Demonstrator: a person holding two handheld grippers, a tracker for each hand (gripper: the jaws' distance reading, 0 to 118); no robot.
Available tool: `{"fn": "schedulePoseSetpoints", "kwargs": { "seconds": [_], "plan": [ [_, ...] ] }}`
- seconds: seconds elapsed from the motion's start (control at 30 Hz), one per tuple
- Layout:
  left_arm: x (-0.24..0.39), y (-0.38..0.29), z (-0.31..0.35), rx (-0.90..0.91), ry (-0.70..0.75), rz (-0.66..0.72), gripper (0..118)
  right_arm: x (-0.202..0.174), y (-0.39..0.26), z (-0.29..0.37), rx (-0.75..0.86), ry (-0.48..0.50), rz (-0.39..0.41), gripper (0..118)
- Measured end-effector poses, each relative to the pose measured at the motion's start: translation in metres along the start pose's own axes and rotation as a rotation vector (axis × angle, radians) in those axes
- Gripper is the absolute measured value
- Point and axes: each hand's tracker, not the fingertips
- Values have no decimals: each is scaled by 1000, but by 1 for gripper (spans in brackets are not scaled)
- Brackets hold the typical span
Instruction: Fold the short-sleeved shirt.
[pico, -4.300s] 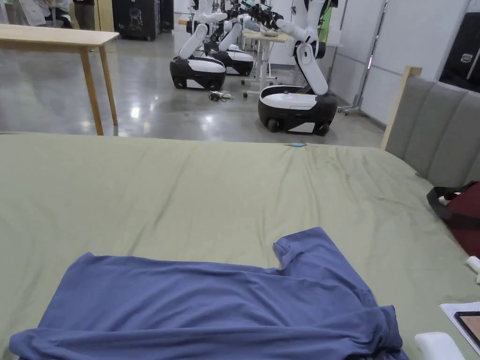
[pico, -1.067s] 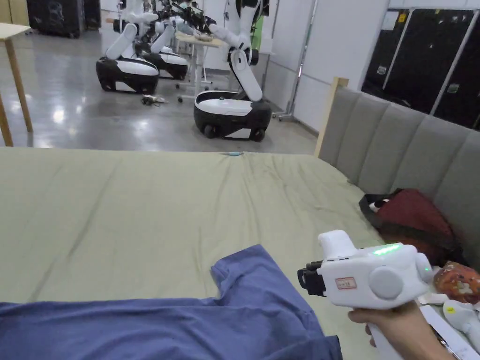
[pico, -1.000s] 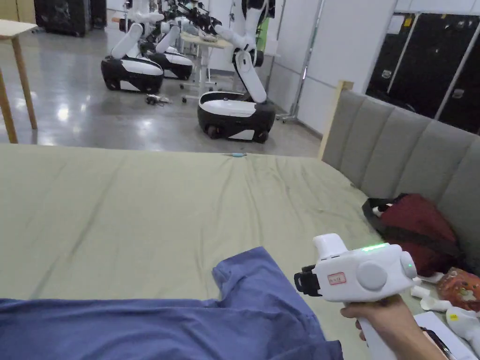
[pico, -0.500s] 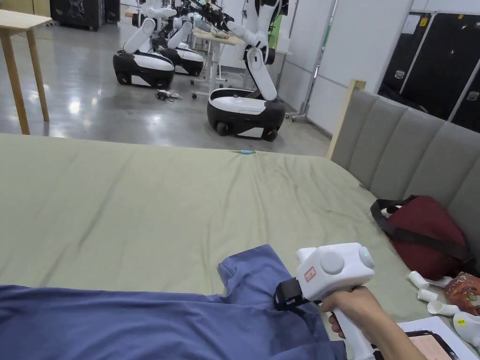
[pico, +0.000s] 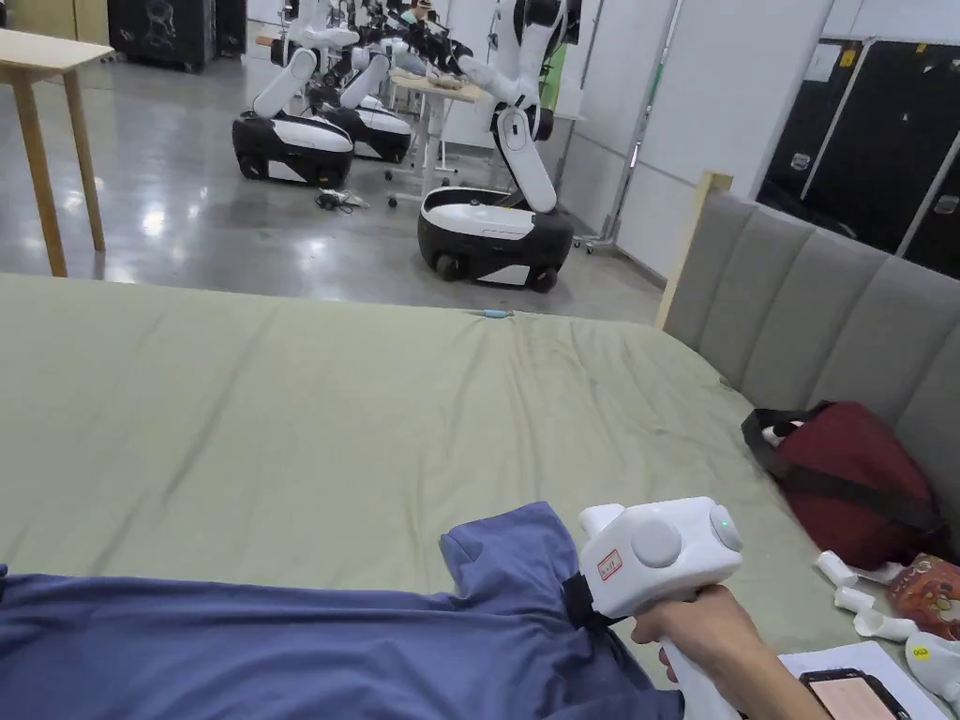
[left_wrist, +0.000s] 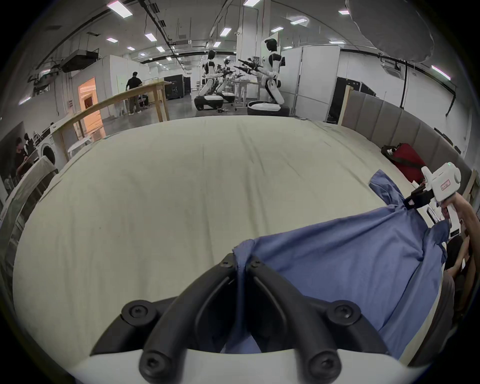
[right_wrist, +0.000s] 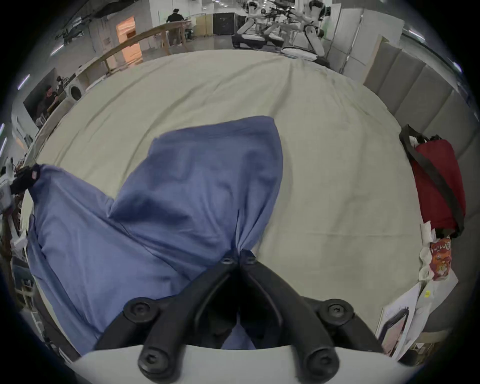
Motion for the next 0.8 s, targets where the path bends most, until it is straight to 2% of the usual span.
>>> {"fn": "schedulePoseSetpoints", "kwargs": {
  "seconds": [0.1,0.33,0.8],
  "plan": [
    [-3,1,4,4,-6,4,2,2,2,7,44,19,-29,0],
    [-7,4,27,41,-18,24,2,0,1,62,185,70,-28,0],
    [-15,-40,151,165,-66,72,2,-27,-89,200,444,148,60,0]
  ]
}}
